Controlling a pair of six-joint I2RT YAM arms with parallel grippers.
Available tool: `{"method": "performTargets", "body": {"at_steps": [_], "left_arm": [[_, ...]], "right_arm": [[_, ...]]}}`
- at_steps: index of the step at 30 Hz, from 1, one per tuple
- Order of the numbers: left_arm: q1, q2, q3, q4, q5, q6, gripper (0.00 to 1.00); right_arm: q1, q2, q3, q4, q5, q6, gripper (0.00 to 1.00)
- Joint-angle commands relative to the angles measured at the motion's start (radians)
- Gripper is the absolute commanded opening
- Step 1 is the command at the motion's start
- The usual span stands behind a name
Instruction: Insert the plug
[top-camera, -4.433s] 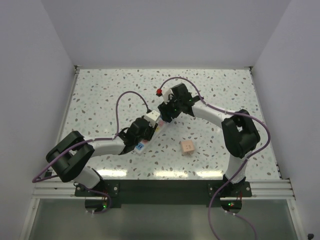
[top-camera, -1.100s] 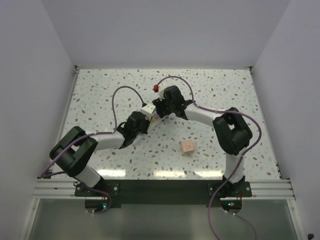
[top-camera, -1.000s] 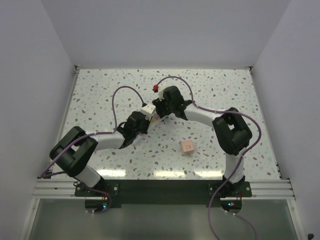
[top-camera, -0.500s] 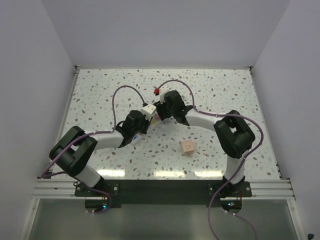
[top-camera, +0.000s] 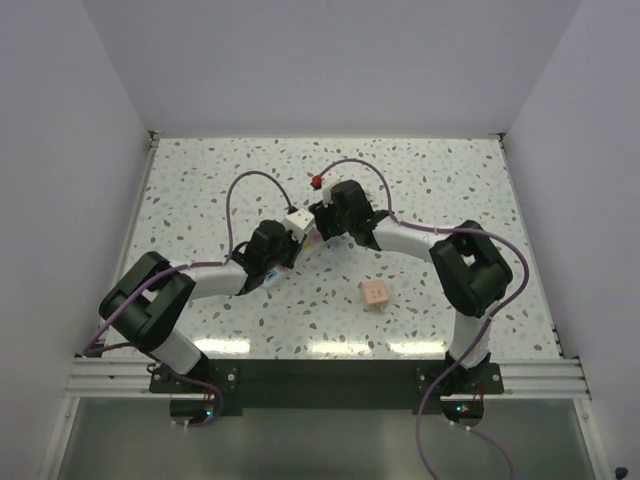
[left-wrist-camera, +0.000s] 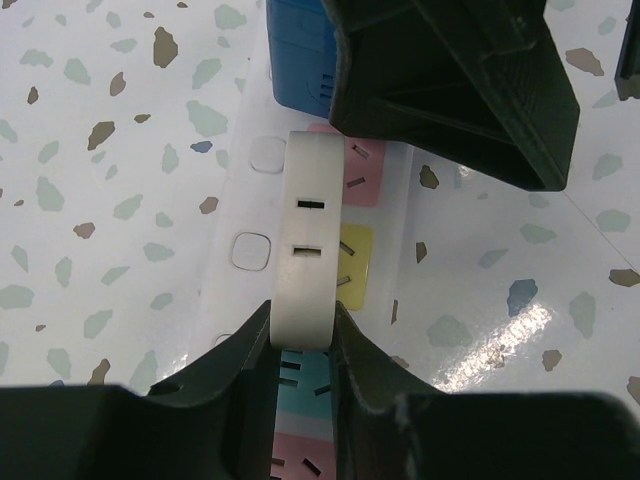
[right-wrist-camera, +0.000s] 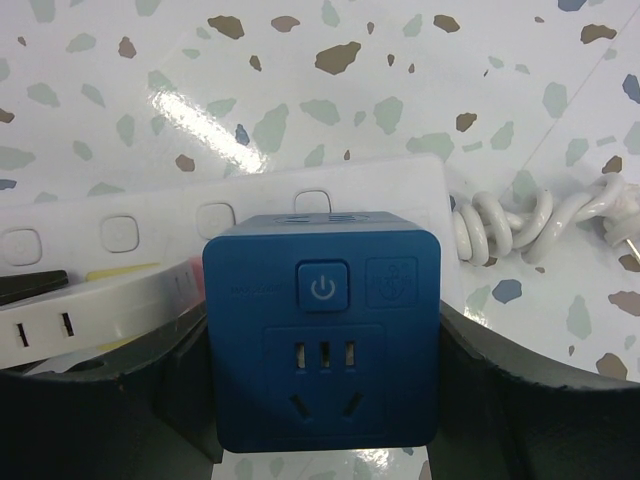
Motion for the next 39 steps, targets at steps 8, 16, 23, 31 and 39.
{"method": "performTargets", "body": {"at_steps": [8,16,23,31,39], "left_arm": [[-0.066,0.066,0.007,-0.024,0.235,-0.039,0.0],[-0.066,0.057,0.004,-0.015,0.246,-0.039,0.0],[-0.066,0.053,-0.001,-0.015,0.252,-0.037,0.0],[-0.066,0.047,-0.005,-0.007,0.262,-0.036,0.0],[-0.067,0.046,-0.005,-0.008,0.246,-0.04,0.0]], "right_arm": [[0.0,0.241,-0.096,-0.281,-0.119,0.165,0.0],[0.011,0.246,-0.079,-0.278,-0.042,0.175,0.0],[0.011,0.339,-0.015,-0.307,-0.037,0.171,0.0],[0.029,0.404,0.024,-0.333,-0.013,0.165,0.0],[0.037,0.395,-0.016,-0.286,-0.051,0.183,0.0]]}}
